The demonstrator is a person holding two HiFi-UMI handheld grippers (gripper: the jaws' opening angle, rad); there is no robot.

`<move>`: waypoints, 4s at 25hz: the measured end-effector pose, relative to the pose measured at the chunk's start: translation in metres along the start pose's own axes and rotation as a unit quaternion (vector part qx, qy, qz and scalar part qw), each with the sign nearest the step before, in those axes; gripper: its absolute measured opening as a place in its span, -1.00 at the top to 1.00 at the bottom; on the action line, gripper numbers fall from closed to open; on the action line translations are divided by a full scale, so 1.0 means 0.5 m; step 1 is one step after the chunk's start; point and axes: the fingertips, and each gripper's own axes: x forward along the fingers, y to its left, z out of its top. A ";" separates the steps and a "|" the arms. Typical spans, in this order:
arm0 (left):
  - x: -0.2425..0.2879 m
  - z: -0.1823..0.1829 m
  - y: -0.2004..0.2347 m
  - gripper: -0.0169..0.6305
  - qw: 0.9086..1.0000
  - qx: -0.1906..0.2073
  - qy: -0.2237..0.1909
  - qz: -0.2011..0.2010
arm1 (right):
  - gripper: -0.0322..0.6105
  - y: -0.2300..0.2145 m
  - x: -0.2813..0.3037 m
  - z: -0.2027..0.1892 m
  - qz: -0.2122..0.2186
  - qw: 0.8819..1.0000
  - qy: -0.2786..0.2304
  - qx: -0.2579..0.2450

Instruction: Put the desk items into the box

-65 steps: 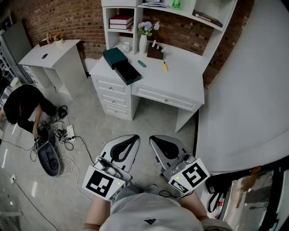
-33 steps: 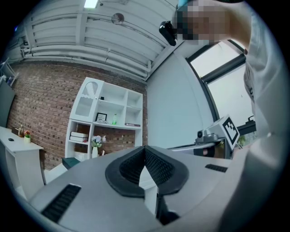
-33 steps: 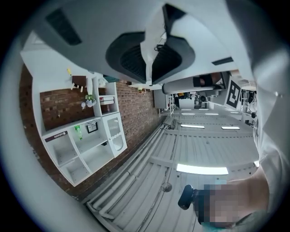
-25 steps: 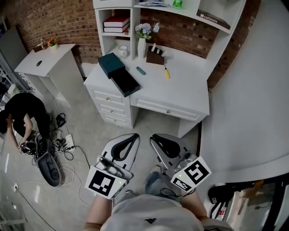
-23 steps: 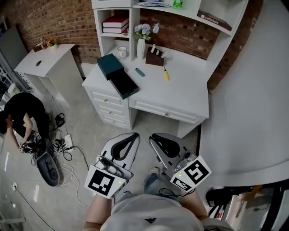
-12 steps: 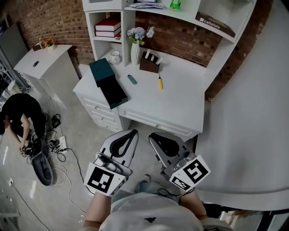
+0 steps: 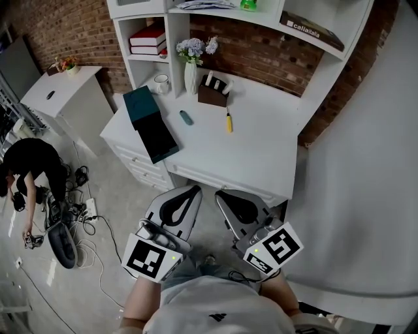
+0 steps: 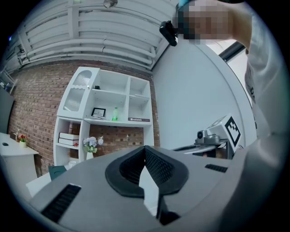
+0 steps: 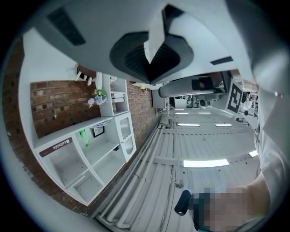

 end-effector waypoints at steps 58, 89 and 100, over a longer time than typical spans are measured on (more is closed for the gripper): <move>0.264 -0.129 0.645 0.91 0.996 -0.064 0.040 -0.052 | 0.87 -0.301 0.608 -0.048 -0.105 0.992 0.063 0.021; 0.338 -0.180 0.770 0.91 0.981 -0.061 0.077 0.169 | 0.55 -0.612 0.811 -0.378 0.010 0.956 0.281 0.080; 0.295 -0.201 0.799 0.91 0.971 -0.067 0.090 0.212 | 0.46 -0.628 0.811 -0.555 -0.005 0.919 0.386 0.081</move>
